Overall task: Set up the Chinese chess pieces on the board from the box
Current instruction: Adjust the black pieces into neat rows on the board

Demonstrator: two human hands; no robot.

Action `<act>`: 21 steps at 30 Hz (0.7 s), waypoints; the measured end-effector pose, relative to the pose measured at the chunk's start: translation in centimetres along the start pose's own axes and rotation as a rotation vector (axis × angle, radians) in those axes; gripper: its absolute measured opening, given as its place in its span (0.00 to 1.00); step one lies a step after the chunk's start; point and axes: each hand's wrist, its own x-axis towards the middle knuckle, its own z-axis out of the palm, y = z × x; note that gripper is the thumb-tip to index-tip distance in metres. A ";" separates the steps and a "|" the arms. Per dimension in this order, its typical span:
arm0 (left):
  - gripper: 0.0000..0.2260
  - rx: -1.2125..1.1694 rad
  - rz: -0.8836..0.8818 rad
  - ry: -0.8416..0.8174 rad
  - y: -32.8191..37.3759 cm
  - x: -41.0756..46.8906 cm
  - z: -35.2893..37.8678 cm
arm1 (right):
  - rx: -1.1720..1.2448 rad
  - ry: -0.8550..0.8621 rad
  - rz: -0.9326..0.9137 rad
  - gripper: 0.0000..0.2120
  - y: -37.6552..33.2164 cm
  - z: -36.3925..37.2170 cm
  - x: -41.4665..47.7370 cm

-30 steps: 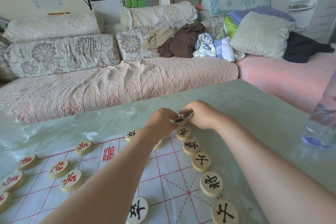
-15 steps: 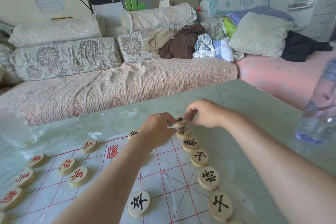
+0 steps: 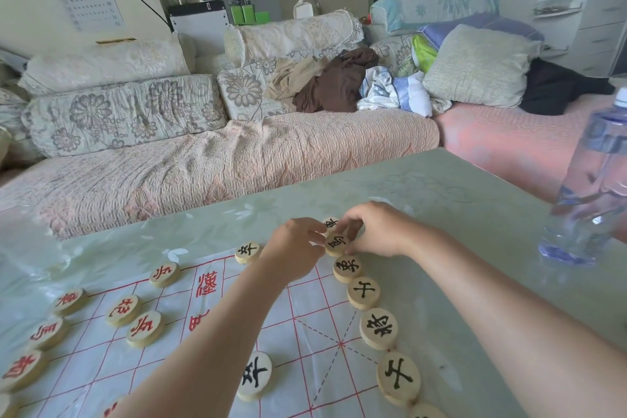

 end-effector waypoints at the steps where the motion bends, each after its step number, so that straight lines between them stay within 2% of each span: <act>1: 0.13 -0.008 0.004 -0.010 -0.2 0.0 0.2 | 0.009 0.001 0.002 0.17 0.2 0.1 0.0; 12: 0.13 0.060 0.023 0.011 0.2 -0.2 0.3 | 0.040 0.002 0.002 0.17 0.5 0.4 0.1; 21: 0.20 0.139 0.076 0.029 0.5 -1.3 0.1 | 0.032 0.039 -0.025 0.13 0.2 -0.4 -1.0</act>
